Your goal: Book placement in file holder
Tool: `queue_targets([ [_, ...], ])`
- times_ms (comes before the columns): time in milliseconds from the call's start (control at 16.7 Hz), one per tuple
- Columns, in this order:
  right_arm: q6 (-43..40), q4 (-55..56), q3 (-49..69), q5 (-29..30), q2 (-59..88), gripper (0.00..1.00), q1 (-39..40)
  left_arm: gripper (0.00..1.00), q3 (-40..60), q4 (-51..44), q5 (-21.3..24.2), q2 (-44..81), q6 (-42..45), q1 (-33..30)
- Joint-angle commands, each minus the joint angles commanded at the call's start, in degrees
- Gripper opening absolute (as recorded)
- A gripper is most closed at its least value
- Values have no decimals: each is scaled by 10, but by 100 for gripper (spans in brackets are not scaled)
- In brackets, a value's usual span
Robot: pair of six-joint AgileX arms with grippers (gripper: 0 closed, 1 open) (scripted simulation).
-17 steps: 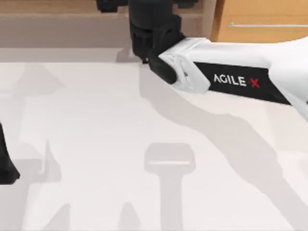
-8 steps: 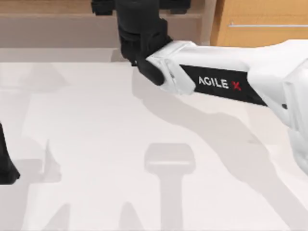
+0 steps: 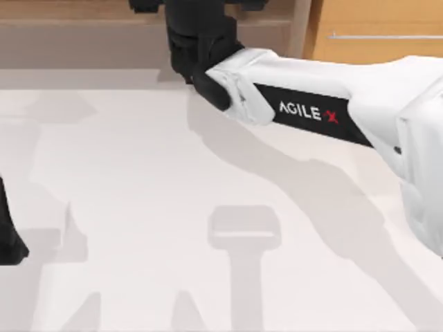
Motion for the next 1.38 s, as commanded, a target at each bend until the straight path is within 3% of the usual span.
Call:
queue_targets([
  [180,0,0,0,0,0,100,0,100,0,0,0,0,0,0],
  [960,0,0,0,0,0,2,0,100,0,0,0,0,0,0],
  [1380,0,0,0,0,0,0,0,100,0,0,0,0,0,0],
])
